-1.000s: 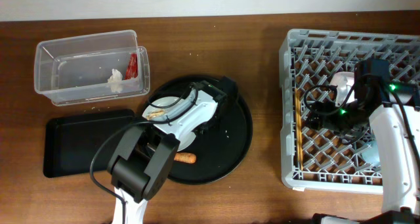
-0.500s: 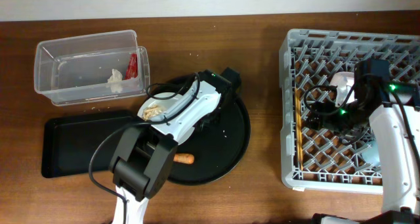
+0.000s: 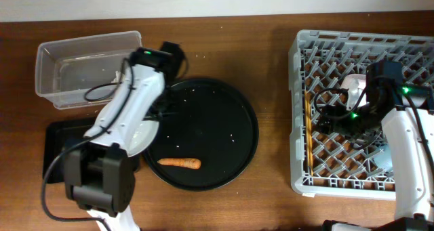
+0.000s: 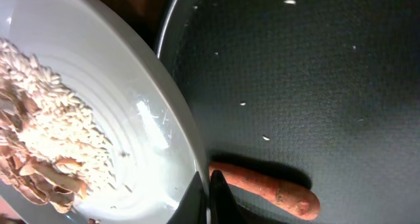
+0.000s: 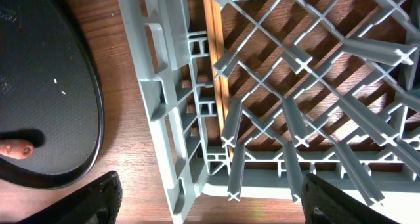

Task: Sort waste into correct bins and load items into the dishwasher rack
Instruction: 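Lift the plate left and tip the rice and shells onto the black tray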

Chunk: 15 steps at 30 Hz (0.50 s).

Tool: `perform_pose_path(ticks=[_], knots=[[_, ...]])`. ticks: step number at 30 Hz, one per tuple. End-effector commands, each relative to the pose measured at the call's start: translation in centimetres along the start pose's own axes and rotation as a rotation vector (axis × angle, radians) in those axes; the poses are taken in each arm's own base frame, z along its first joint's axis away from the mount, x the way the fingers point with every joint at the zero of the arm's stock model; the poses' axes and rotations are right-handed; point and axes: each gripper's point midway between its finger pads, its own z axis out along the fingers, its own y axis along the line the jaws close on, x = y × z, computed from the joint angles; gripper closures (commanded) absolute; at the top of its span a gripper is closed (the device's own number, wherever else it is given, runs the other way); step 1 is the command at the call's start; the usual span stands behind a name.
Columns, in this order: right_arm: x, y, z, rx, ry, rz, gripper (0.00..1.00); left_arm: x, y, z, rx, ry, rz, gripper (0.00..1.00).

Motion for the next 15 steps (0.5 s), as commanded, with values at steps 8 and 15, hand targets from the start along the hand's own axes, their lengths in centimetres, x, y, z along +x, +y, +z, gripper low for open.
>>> perform_pose_path(ticks=[8, 15], knots=[[-0.3, 0.2, -0.6, -0.013, -0.021, -0.001, 0.13, -1.0, 2.1, -0.1, 0.507, 0.076, 0.060, 1.00], [0.0, 0.2, -0.6, -0.012, -0.007, 0.003, 0.13, -0.7, 5.6, -1.9, 0.811, 0.052, 0.062, 0.99]])
